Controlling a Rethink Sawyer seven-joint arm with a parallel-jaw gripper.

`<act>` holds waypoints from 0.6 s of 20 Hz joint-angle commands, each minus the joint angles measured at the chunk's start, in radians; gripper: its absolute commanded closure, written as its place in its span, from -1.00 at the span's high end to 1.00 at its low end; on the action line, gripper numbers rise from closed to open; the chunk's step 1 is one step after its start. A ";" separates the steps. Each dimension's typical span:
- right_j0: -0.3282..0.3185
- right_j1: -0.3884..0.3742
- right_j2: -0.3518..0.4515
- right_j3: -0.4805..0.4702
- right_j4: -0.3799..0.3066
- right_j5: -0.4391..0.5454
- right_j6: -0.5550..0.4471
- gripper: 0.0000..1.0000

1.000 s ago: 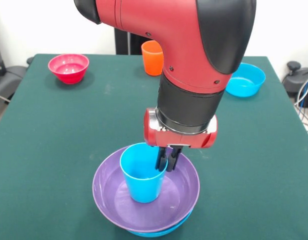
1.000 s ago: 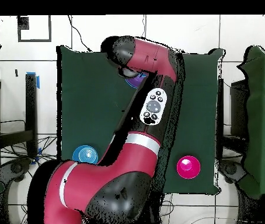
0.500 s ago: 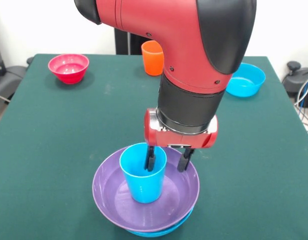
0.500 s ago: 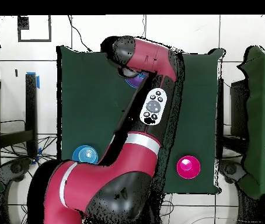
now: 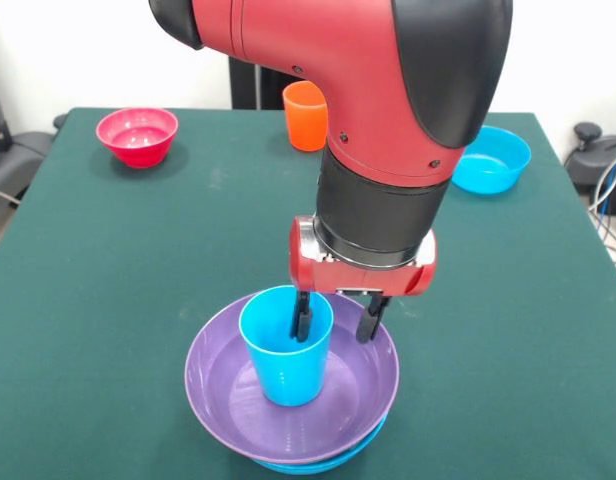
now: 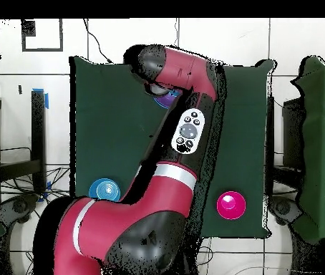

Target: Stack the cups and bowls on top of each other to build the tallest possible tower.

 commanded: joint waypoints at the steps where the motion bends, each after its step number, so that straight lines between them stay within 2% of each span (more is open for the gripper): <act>1: 0.008 0.003 0.128 0.070 -0.084 -0.052 0.002 1.00; 12: 0.013 -0.029 0.096 0.023 -0.088 0.046 -0.012 1.00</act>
